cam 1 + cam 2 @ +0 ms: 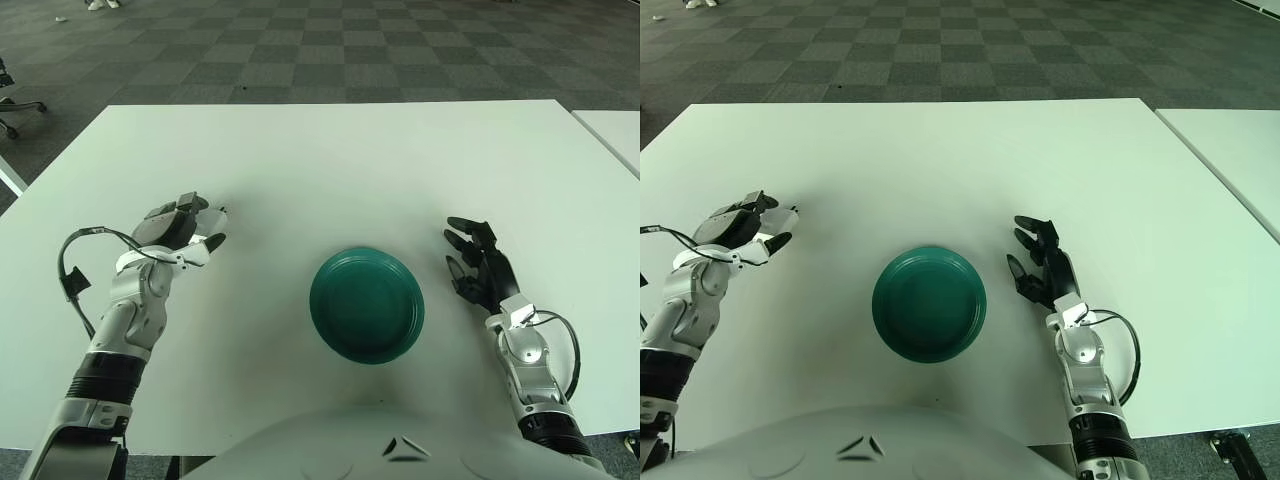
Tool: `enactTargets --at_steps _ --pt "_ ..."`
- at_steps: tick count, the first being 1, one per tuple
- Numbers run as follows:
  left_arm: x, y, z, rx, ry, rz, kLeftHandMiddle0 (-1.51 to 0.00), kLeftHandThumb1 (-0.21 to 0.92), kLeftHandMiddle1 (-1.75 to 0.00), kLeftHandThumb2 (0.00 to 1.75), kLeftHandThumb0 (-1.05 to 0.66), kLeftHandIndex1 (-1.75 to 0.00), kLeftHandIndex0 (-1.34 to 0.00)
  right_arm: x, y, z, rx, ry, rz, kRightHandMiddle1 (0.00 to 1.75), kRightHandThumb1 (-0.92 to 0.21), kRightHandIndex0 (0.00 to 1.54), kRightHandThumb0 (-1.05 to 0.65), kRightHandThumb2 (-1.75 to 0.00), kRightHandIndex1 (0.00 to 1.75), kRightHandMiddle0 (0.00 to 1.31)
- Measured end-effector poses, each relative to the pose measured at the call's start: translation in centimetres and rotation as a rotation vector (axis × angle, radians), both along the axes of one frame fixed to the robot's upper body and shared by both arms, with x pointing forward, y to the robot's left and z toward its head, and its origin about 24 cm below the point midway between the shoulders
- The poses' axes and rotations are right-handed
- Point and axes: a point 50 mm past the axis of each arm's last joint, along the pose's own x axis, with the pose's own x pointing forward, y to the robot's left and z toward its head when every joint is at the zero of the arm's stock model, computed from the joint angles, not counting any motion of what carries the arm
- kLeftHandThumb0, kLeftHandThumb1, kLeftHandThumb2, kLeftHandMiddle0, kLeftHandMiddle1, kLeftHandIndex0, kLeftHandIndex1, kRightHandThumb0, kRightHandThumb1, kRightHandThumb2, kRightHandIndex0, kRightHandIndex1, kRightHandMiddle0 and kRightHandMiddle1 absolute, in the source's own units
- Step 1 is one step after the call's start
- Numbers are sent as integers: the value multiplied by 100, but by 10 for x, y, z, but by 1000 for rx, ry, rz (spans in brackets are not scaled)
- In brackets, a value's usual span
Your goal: Put the charger into the plate.
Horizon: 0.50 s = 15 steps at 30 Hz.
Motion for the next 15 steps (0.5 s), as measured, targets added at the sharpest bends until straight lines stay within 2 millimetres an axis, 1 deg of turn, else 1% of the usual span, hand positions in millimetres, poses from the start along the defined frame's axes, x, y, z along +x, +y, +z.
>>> enactTargets --at_steps 15 --pt "8 6 -3 9 -11 -21 -31 92 -5 68 -105 -110 0 2 -3 0 -1 -6 -7 93 -91 45 -53 -52 16 0"
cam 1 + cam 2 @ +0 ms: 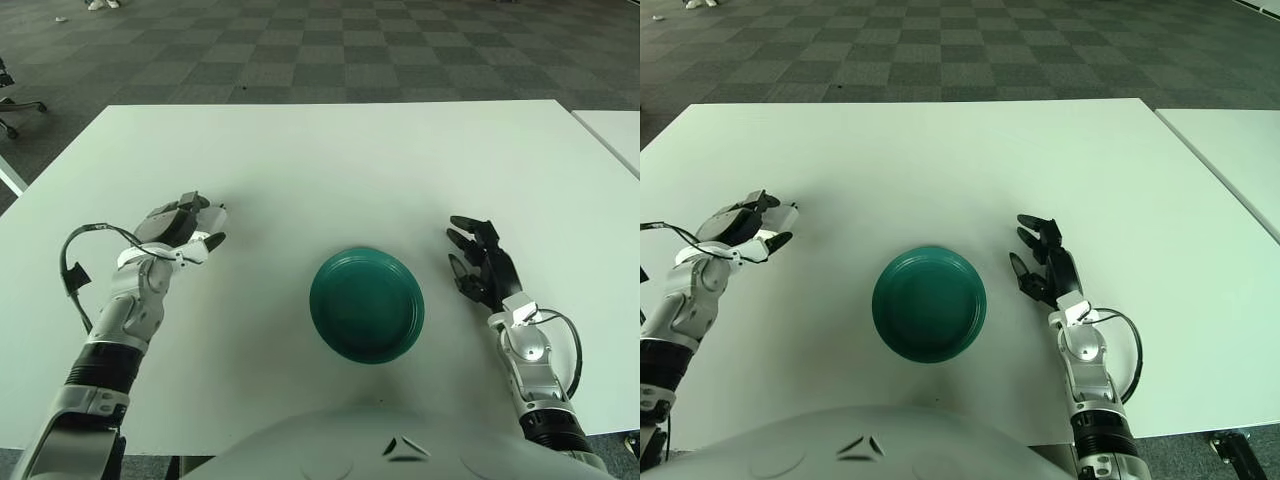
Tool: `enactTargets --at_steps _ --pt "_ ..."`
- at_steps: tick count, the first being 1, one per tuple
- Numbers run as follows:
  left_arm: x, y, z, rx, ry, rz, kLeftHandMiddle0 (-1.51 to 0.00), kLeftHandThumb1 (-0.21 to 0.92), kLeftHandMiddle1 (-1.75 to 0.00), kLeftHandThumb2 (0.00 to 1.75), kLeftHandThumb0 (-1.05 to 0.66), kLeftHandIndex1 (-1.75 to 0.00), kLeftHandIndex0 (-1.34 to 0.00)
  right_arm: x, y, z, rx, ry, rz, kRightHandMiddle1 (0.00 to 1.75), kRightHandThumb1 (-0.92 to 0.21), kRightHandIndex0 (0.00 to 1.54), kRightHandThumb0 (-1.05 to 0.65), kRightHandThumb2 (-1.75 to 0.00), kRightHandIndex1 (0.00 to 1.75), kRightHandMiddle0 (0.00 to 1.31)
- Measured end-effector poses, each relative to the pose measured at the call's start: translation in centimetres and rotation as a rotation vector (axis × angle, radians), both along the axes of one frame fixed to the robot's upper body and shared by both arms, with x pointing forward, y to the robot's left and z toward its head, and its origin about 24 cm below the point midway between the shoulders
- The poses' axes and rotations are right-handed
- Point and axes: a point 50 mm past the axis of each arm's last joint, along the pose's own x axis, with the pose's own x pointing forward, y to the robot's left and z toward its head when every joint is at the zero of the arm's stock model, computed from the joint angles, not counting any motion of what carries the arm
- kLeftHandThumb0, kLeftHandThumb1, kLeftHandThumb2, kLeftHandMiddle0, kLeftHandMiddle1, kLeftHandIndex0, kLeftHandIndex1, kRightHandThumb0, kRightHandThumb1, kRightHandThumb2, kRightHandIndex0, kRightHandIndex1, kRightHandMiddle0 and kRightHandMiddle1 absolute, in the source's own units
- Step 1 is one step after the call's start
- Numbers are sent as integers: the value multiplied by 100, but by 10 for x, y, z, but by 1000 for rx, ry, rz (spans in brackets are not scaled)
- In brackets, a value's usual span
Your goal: Put the charger into the plate.
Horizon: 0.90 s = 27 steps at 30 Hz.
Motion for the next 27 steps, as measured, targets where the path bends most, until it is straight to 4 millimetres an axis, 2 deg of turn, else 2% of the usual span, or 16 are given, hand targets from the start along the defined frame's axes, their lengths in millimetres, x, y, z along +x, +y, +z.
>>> enactTargets --at_steps 27 --pt "7 6 -8 1 -70 25 -26 92 -2 69 -105 -112 -3 4 -7 -1 8 -5 -22 95 -91 47 -54 -51 20 0"
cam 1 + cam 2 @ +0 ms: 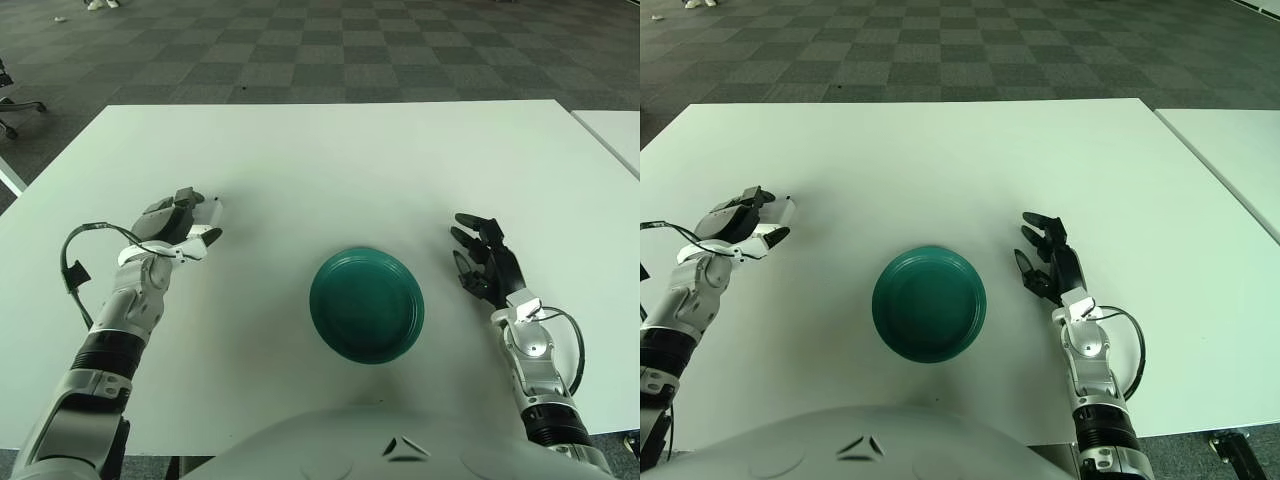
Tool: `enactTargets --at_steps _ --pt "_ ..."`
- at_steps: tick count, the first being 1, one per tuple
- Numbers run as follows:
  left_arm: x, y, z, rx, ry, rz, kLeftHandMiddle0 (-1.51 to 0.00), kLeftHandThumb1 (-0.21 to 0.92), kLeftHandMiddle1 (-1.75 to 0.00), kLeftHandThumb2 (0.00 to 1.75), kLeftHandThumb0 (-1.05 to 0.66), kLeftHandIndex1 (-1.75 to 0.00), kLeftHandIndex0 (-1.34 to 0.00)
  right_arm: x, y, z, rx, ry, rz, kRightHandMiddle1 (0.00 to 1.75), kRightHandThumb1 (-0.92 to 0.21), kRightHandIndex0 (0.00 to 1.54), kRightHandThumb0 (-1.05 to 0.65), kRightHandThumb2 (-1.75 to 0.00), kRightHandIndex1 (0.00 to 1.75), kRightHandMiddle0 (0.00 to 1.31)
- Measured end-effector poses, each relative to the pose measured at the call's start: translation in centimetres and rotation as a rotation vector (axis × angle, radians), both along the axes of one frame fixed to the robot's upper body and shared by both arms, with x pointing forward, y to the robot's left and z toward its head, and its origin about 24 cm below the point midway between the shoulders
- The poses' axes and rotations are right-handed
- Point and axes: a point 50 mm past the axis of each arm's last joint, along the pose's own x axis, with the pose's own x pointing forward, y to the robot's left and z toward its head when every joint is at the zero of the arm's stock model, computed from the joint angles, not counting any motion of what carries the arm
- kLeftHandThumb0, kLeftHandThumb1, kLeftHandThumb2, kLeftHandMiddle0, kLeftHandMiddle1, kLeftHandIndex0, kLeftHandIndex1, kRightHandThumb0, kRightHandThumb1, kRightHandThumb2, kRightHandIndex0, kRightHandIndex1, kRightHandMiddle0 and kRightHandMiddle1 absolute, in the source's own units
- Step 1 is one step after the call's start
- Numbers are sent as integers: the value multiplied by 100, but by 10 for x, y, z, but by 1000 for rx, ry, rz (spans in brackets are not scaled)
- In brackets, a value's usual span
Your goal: Put the charger into the plate.
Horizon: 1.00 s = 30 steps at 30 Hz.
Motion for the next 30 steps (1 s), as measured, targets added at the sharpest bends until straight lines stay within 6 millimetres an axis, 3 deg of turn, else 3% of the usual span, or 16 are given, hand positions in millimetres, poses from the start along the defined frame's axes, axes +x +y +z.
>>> enactTargets --at_steps 11,30 --pt "5 -1 -2 9 -38 -27 -26 92 -1 66 -105 -112 -5 1 -2 0 -2 0 -5 96 -92 44 -53 -51 22 0" --pt "11 2 18 99 -128 -123 -26 92 -1 57 -105 -117 -12 1 -4 -1 1 4 -14 92 -89 40 -49 -56 24 0"
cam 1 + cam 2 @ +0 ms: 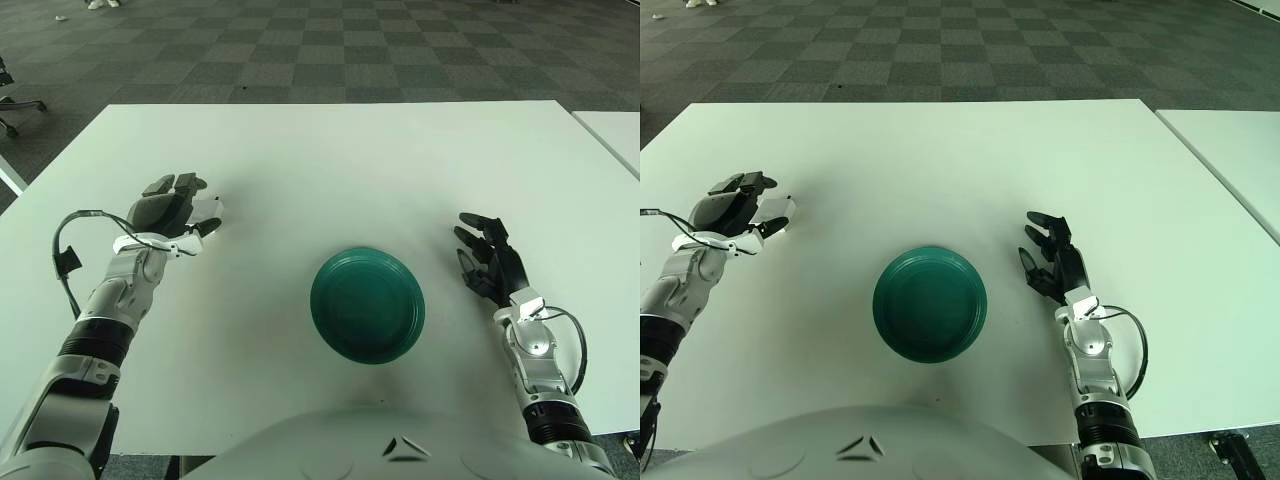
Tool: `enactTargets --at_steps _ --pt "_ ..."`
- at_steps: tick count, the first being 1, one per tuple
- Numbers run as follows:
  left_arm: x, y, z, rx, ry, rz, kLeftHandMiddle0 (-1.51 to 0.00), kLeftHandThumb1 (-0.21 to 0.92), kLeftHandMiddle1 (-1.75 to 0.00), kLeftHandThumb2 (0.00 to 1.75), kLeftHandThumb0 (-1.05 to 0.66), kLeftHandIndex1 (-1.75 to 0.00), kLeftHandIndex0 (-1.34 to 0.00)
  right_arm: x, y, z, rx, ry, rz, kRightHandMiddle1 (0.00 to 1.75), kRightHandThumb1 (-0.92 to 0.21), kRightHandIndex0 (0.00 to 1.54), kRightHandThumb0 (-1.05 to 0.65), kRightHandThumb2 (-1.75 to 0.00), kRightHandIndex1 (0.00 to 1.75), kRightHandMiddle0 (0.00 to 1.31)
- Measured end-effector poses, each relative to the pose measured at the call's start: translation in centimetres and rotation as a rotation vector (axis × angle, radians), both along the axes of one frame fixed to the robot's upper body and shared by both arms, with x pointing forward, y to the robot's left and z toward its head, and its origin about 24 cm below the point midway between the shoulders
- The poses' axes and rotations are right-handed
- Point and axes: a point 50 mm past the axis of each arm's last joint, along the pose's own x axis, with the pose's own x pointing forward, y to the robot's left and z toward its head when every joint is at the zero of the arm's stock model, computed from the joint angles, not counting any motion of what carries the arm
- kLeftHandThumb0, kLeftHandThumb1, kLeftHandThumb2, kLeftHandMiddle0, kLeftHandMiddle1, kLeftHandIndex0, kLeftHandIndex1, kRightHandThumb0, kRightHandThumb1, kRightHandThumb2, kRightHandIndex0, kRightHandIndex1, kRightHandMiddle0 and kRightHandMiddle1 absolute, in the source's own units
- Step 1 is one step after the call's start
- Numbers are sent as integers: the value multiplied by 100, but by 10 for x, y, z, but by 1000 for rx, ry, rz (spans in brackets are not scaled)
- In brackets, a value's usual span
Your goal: Put the charger into the plate.
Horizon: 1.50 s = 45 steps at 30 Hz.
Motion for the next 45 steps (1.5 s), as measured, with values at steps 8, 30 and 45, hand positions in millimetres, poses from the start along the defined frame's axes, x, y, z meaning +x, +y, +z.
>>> enactTargets --at_steps 8,30,45 --pt "4 -2 5 20 -11 -23 -26 92 0 52 -105 -119 -12 0 0 -1 1 7 -2 89 -89 37 -50 -58 24 0" --pt "9 3 -4 58 146 -65 -25 92 0 46 -105 -117 -7 -1 -4 -4 14 40 -34 92 -87 38 -48 -59 25 0" --pt "10 12 -9 86 188 -66 -24 92 0 43 -105 -116 -8 -2 -7 -5 45 43 -49 90 -86 35 -50 -61 24 0"
